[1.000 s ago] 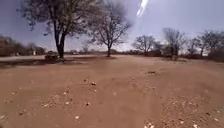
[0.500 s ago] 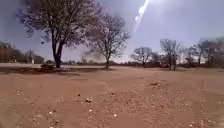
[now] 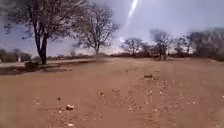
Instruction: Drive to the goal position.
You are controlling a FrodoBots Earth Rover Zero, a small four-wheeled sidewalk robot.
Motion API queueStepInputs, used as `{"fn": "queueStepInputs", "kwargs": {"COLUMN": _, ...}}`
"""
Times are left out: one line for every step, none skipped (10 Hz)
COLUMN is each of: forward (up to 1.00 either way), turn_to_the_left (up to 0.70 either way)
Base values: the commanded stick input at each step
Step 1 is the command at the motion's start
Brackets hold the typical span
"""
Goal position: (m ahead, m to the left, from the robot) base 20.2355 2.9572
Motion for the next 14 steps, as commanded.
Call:
{"fn": "queueStepInputs", "kwargs": {"forward": 1.00, "turn_to_the_left": -0.27}}
{"fn": "queueStepInputs", "kwargs": {"forward": 1.00, "turn_to_the_left": -0.27}}
{"fn": "queueStepInputs", "kwargs": {"forward": 1.00, "turn_to_the_left": -0.27}}
{"fn": "queueStepInputs", "kwargs": {"forward": 1.00, "turn_to_the_left": -0.27}}
{"fn": "queueStepInputs", "kwargs": {"forward": 1.00, "turn_to_the_left": 0.00}}
{"fn": "queueStepInputs", "kwargs": {"forward": 1.00, "turn_to_the_left": 0.00}}
{"fn": "queueStepInputs", "kwargs": {"forward": 1.00, "turn_to_the_left": 0.00}}
{"fn": "queueStepInputs", "kwargs": {"forward": 1.00, "turn_to_the_left": 0.00}}
{"fn": "queueStepInputs", "kwargs": {"forward": 1.00, "turn_to_the_left": 0.00}}
{"fn": "queueStepInputs", "kwargs": {"forward": 1.00, "turn_to_the_left": 0.00}}
{"fn": "queueStepInputs", "kwargs": {"forward": 1.00, "turn_to_the_left": 0.00}}
{"fn": "queueStepInputs", "kwargs": {"forward": 1.00, "turn_to_the_left": 0.00}}
{"fn": "queueStepInputs", "kwargs": {"forward": 1.00, "turn_to_the_left": 0.00}}
{"fn": "queueStepInputs", "kwargs": {"forward": 1.00, "turn_to_the_left": 0.00}}
